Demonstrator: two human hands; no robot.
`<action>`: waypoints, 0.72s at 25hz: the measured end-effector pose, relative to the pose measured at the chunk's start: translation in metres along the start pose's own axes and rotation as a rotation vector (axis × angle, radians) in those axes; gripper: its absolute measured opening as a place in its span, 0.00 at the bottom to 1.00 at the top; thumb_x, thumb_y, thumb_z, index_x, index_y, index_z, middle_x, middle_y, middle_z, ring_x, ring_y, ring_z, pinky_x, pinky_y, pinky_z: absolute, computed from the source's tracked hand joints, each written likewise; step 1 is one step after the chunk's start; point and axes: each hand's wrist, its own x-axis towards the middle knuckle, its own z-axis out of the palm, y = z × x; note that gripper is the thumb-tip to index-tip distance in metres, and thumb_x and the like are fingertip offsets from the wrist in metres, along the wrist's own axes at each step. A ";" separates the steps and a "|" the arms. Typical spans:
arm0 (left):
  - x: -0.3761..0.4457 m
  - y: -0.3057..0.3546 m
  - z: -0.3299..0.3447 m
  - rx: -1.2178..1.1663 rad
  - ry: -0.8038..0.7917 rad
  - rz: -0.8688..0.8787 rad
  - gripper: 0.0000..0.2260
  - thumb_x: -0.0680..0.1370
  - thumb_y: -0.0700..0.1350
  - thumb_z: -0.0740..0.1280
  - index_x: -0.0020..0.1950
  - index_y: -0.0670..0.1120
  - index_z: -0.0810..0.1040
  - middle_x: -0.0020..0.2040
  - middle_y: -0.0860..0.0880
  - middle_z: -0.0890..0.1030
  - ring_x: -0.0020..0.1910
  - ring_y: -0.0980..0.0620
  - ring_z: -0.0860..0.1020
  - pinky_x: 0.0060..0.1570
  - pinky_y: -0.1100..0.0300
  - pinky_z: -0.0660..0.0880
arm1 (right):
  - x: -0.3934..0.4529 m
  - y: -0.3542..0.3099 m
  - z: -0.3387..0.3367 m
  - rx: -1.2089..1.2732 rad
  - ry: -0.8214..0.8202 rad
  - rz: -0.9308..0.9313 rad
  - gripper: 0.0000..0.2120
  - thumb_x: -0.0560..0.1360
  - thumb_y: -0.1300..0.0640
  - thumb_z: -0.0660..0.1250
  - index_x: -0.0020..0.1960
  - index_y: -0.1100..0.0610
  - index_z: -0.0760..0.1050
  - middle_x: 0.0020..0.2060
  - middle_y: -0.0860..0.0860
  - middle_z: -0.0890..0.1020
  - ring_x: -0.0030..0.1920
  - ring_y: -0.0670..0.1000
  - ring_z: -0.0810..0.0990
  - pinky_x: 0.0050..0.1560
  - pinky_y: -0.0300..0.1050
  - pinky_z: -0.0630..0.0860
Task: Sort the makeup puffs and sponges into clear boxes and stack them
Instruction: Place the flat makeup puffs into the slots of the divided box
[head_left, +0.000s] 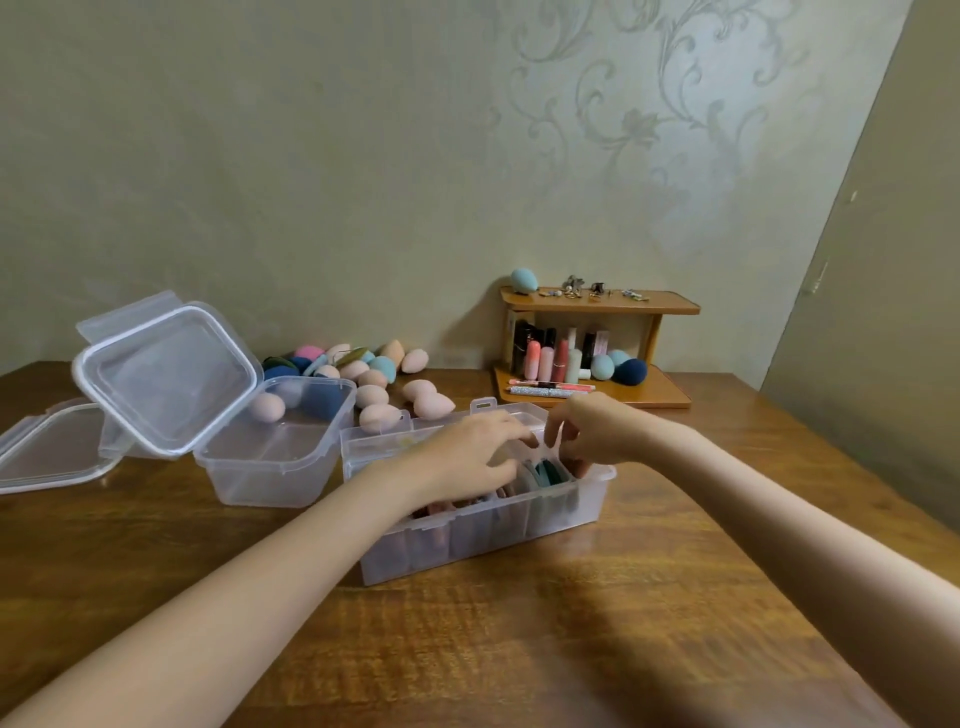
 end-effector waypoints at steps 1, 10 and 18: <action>-0.003 -0.004 -0.004 -0.001 0.023 -0.018 0.17 0.78 0.41 0.61 0.67 0.47 0.72 0.68 0.49 0.72 0.67 0.52 0.69 0.66 0.56 0.69 | 0.002 -0.004 -0.002 -0.041 0.015 0.005 0.14 0.75 0.66 0.64 0.61 0.59 0.75 0.60 0.59 0.78 0.56 0.55 0.80 0.54 0.46 0.80; -0.042 -0.096 -0.054 0.069 0.213 -0.225 0.14 0.78 0.44 0.61 0.63 0.48 0.75 0.61 0.49 0.77 0.61 0.50 0.74 0.60 0.52 0.72 | 0.109 -0.102 -0.019 -0.117 0.185 -0.233 0.14 0.76 0.62 0.59 0.59 0.59 0.76 0.55 0.58 0.81 0.54 0.57 0.80 0.53 0.47 0.75; -0.046 -0.167 -0.067 0.066 0.171 -0.294 0.16 0.78 0.44 0.62 0.65 0.54 0.73 0.57 0.51 0.78 0.55 0.53 0.76 0.58 0.54 0.74 | 0.267 -0.173 0.018 0.017 0.136 -0.154 0.23 0.77 0.59 0.58 0.72 0.53 0.63 0.64 0.57 0.75 0.60 0.58 0.75 0.59 0.48 0.71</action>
